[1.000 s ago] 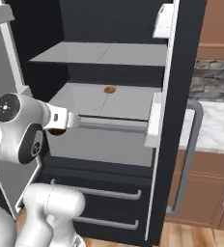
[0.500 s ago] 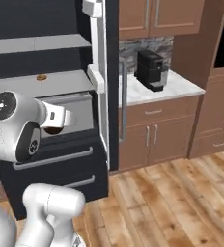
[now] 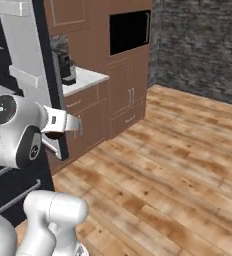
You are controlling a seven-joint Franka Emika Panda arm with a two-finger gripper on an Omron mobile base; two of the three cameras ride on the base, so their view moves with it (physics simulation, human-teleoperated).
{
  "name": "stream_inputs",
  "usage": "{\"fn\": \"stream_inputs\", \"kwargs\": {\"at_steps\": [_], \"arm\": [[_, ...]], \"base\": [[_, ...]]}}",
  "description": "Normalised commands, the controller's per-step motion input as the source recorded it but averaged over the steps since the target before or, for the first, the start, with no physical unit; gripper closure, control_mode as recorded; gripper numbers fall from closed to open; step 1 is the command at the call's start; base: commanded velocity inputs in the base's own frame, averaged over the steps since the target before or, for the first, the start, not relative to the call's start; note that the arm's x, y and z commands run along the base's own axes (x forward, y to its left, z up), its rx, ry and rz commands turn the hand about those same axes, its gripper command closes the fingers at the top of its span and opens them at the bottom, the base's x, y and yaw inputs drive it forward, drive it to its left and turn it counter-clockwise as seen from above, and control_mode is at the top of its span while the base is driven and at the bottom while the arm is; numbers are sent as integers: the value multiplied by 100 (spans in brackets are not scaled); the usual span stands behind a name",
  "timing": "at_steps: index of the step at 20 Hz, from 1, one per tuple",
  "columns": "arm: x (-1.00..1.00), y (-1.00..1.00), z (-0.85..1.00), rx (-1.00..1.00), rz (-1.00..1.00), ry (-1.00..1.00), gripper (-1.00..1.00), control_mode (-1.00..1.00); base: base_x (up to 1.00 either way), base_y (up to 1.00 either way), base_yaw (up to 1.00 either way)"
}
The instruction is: Pick the peach and orange from the fridge and place them on the plate next to the blender to make a fruit smoothie.
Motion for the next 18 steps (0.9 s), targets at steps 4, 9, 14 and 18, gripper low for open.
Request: {"fn": "stream_inputs", "kwargs": {"at_steps": [4,9,14,18], "arm": [[0,0,0,0,0,0,100,100],[0,0,0,0,0,0,100,100],[0,0,0,0,0,0,100,100],[0,0,0,0,0,0,100,100]], "base": [[-64,0,-82],[-41,-22,-75],[1,-100,-54],[13,-100,-41]]}}
